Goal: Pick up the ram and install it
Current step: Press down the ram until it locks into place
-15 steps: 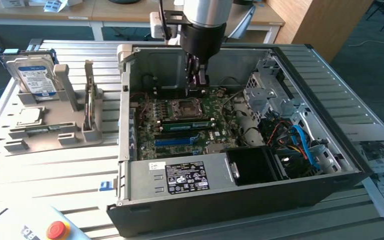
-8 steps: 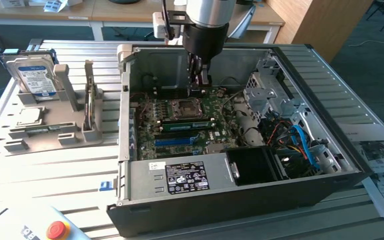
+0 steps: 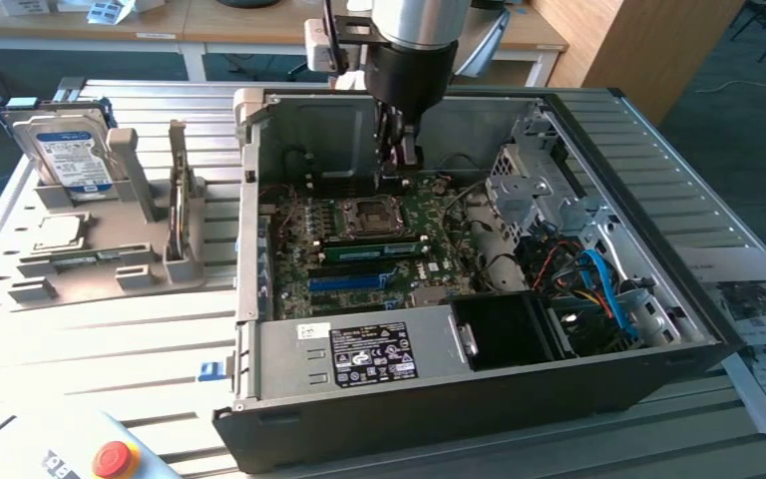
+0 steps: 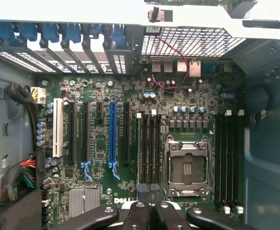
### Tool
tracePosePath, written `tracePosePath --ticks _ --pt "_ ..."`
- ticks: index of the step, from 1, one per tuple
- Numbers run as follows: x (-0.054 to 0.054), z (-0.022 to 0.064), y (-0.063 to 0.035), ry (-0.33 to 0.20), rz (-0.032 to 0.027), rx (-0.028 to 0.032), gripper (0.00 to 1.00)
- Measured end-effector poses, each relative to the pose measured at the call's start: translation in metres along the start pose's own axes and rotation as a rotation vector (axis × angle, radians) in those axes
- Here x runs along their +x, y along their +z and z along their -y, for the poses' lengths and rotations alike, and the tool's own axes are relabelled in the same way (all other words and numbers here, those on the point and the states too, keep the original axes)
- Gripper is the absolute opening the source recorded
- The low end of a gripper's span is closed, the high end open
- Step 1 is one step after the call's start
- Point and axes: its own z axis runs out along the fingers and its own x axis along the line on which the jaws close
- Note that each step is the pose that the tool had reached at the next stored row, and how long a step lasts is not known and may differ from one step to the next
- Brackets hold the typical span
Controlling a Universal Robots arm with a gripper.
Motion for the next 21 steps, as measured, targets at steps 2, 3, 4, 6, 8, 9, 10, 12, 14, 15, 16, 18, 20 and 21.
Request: tracePosePath --ticks 2,3,4,6,8,9,10,12,14,15,16,18,20,21 --pt "-0.0001 0.0000 -0.0022 0.000 0.0000 0.0000 0.10" --pt "-0.0001 -0.0001 -0.0033 0.000 0.0000 0.0000 0.10" --pt "-0.0002 -0.0001 -0.0043 0.000 0.0001 0.0000 0.10" --pt "-0.0002 -0.0001 -0.0053 0.000 0.0002 0.0001 0.10" --pt "-0.0002 -0.0001 -0.0054 0.000 0.0001 0.0000 0.10" --pt "-0.0002 -0.0001 -0.0053 0.000 0.0001 0.0000 0.10" --pt "-0.0002 -0.0001 -0.0054 0.000 0.0001 0.0000 0.10" --pt "-0.0002 -0.0001 -0.0054 0.000 0.0001 0.0000 0.10" --pt "-0.0002 -0.0001 -0.0054 0.000 0.0001 0.0000 0.10" --pt "-0.0002 -0.0001 -0.0053 0.000 0.0001 0.0000 0.10" --pt "-0.0002 -0.0001 -0.0054 0.000 0.0001 0.0000 0.10" --pt "-0.0002 -0.0001 -0.0054 0.000 0.0001 0.0000 0.10" --pt "-0.0002 -0.0001 -0.0054 0.000 0.0001 0.0000 0.10" --pt "-0.0002 -0.0001 -0.0054 0.024 0.0003 0.0008 0.10"
